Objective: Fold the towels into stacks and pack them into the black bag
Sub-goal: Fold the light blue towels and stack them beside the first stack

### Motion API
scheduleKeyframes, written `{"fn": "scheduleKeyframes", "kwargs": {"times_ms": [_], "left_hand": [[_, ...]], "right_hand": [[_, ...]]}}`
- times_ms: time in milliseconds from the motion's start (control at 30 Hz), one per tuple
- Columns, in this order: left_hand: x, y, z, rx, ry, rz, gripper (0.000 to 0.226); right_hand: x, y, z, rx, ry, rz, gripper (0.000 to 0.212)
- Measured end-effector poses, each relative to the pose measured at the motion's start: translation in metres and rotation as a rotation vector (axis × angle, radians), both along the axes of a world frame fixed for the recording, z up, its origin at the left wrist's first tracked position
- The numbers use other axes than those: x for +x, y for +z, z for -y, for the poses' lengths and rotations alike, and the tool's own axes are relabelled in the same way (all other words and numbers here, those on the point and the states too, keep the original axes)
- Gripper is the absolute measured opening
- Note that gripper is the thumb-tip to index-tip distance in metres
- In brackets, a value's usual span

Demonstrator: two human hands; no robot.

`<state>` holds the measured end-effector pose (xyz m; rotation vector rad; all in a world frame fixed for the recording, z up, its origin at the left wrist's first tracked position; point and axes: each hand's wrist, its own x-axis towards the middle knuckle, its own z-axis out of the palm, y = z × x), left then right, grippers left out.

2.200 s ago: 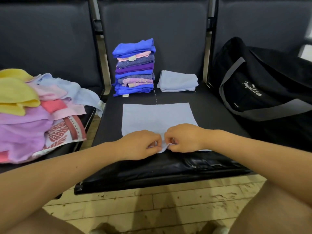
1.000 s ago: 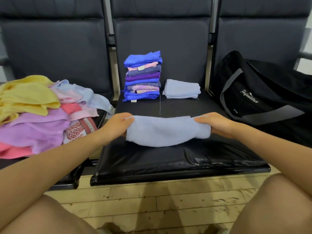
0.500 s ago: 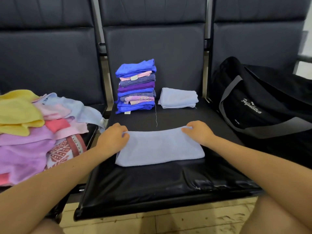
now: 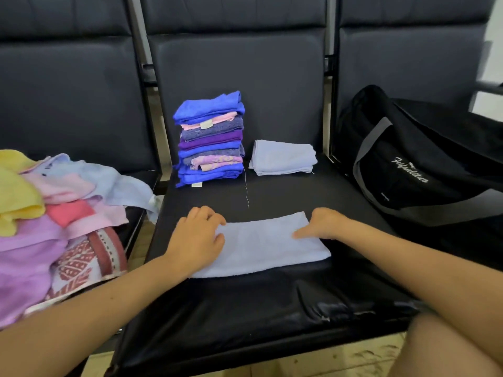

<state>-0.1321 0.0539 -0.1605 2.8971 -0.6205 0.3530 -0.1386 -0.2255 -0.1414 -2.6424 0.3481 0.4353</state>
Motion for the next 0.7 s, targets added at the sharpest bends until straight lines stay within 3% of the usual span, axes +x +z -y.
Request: {"fn": "scheduleKeyframes", "kwargs": {"times_ms": [133,200,267,333,400,467,600,700], "left_hand": [[-0.011,-0.011,0.0,0.047,-0.049,-0.108,0.035],[-0.013,-0.01,-0.009,0.047,-0.069,-0.093,0.035],[-0.013,-0.006,-0.017,0.023,-0.048,-0.074,0.034],[-0.012,-0.005,-0.027,-0.001,-0.009,-0.072,0.033],[-0.012,-0.004,-0.037,-0.009,0.018,-0.094,0.033],[-0.013,-0.003,-0.045,-0.01,0.025,-0.107,0.037],[-0.015,0.001,-0.055,-0.039,0.038,-0.112,0.036],[-0.019,0.0,-0.058,-0.057,0.046,-0.089,0.051]], "right_hand": [[-0.004,-0.007,-0.012,0.064,0.015,-0.019,0.035],[-0.002,-0.008,-0.015,0.301,-0.074,0.04,0.038],[-0.004,-0.003,-0.023,0.528,-0.095,0.103,0.022],[-0.006,0.007,-0.034,0.628,-0.078,0.171,0.011],[-0.007,0.018,-0.051,0.638,-0.046,0.249,0.009],[-0.008,0.023,-0.072,0.605,0.02,0.27,0.023],[-0.016,0.024,-0.106,0.583,0.236,0.038,0.025],[-0.014,0.022,-0.106,0.371,0.374,0.036,0.021]]}}
